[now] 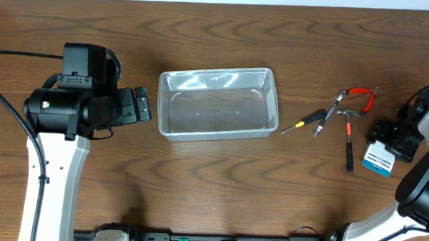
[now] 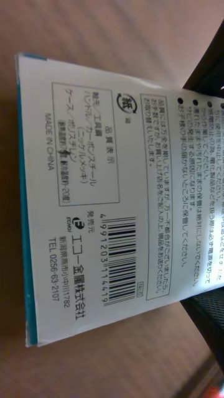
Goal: Pack container
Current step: 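Grasp the white-and-blue boxed package with the right gripper and lift, then carry the package over the container and lower it inside with right gripper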
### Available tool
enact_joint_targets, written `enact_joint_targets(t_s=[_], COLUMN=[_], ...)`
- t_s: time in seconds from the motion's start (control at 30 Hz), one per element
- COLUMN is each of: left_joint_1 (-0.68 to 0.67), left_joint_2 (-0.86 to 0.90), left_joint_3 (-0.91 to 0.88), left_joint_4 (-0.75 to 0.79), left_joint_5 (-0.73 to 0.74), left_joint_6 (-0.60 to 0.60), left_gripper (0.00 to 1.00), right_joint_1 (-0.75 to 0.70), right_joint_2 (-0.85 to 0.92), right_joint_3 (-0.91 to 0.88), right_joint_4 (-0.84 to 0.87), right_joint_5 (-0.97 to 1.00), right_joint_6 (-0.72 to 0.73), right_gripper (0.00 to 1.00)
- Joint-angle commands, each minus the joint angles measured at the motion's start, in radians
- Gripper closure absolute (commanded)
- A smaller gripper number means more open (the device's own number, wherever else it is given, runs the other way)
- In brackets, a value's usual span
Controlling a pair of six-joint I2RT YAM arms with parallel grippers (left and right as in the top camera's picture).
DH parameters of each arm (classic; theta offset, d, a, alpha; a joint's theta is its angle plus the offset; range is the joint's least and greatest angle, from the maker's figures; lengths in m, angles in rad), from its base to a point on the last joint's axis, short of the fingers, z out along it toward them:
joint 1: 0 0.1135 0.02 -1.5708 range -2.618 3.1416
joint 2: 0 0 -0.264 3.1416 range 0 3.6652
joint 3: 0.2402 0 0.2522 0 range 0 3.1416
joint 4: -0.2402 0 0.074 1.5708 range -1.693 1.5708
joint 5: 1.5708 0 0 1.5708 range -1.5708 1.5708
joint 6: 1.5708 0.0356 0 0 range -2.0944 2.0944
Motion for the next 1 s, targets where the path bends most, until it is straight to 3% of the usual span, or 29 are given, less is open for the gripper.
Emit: enact_joint_targets(t_s=[0.0,0.27,0.37,0.5,0.63,0.67,0.7,0.8,0.83,0.97], left_joint_1=[0.004,0.005,0.029,0.108,0.166,0.170,0.171,0.171,0.171,0.171], left_joint_2=[0.004,0.004,0.002,0.002,0.000,0.000,-0.001,-0.004,-0.004,-0.005], left_joint_3=[-0.005,-0.005,-0.004,-0.004,-0.004,-0.004,-0.004,-0.004,-0.004,-0.004], left_joint_4=[-0.001,-0.001,-0.001,-0.002,-0.002,-0.002,-0.002,-0.002,-0.002,-0.002], left_joint_5=[-0.012,-0.106,-0.186,-0.180,-0.165,-0.165,-0.165,-0.165,-0.165,-0.165], left_joint_6=[-0.016,-0.004,-0.005,-0.028,-0.043,-0.043,-0.043,-0.043,-0.043,-0.043], left_gripper=[0.02,0.02,0.02,0.02,0.02,0.02,0.02,0.02,0.02,0.02], right_joint_1=[0.019,0.152,0.254,0.428,0.623,0.669,0.719,0.846,0.882,1.011], right_joint_2=[-0.002,-0.169,-0.243,-0.302,-0.310,-0.309,-0.309,-0.297,-0.288,-0.226], right_joint_3=[0.080,0.285,0.360,0.452,0.526,0.531,0.531,0.531,0.531,0.531], right_joint_4=[-0.060,-0.182,-0.198,-0.219,-0.219,-0.204,-0.182,-0.127,-0.112,-0.043], right_joint_5=[-0.005,-0.012,-0.047,-0.106,-0.154,-0.154,-0.154,-0.173,-0.194,-0.218], right_joint_6=[0.041,0.003,-0.075,-0.206,-0.312,-0.331,-0.348,-0.410,-0.449,-0.529], right_gripper=[0.62,0.60,0.60,0.59,0.83,0.84,0.82,0.57,0.52,0.58])
